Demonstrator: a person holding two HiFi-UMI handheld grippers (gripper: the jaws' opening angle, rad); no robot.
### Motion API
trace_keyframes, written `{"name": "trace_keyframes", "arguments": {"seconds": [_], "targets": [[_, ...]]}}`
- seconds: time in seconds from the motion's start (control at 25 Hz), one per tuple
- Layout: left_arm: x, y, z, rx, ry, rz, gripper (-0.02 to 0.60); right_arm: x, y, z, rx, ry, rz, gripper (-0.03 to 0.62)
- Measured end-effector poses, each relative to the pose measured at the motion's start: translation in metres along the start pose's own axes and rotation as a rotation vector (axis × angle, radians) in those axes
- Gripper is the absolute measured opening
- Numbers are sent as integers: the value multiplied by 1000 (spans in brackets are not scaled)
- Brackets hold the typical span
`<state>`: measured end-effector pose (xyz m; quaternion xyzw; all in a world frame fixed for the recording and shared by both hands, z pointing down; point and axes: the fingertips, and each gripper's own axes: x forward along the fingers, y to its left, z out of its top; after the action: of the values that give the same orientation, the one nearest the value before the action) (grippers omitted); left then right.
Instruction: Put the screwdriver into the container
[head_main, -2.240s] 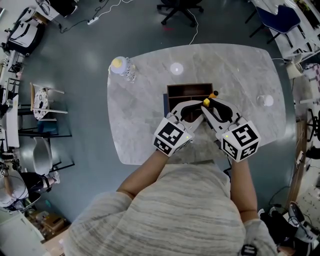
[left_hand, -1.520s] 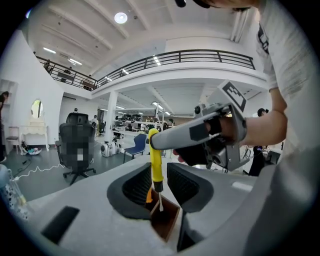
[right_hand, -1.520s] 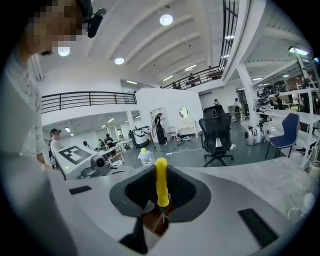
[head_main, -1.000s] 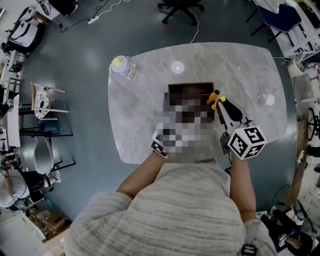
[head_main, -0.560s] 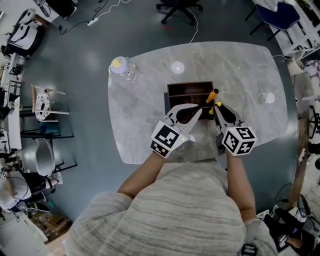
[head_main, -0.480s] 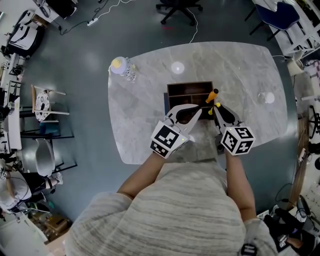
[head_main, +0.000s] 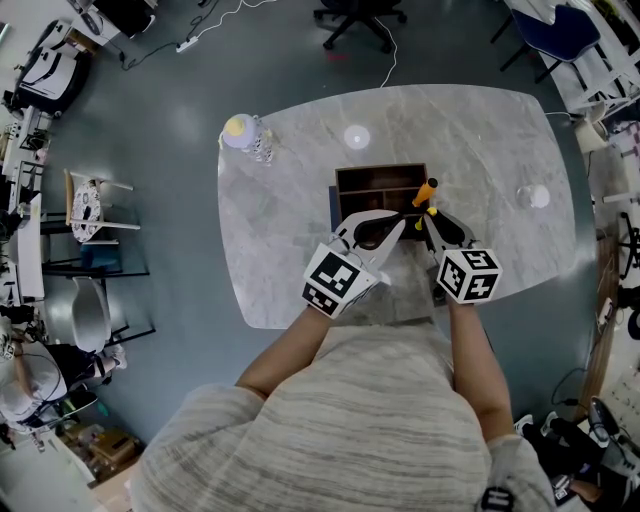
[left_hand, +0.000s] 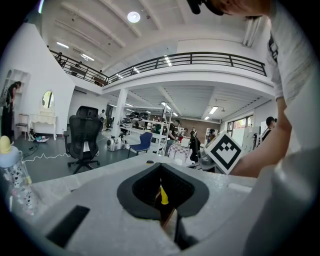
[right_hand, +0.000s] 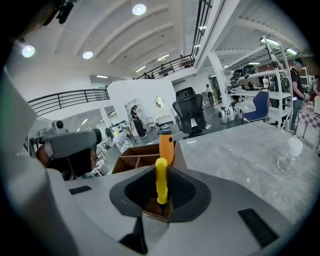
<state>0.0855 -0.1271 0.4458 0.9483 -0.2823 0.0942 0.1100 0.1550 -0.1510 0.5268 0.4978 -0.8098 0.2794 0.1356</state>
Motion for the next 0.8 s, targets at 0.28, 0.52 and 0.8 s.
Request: {"name": "trace_keyframes", "arguments": {"seconds": [0.28, 0.52, 0.8], "targets": [[-1, -2, -1, 3, -2, -6, 17, 6, -6, 0, 13, 4, -8, 67], [-1, -4, 0, -4, 4, -13, 17, 6, -8, -2, -16, 20, -15, 67], [0, -5, 5, -4, -10, -16, 17, 2, -9, -5, -36, 47, -18, 68]]}}
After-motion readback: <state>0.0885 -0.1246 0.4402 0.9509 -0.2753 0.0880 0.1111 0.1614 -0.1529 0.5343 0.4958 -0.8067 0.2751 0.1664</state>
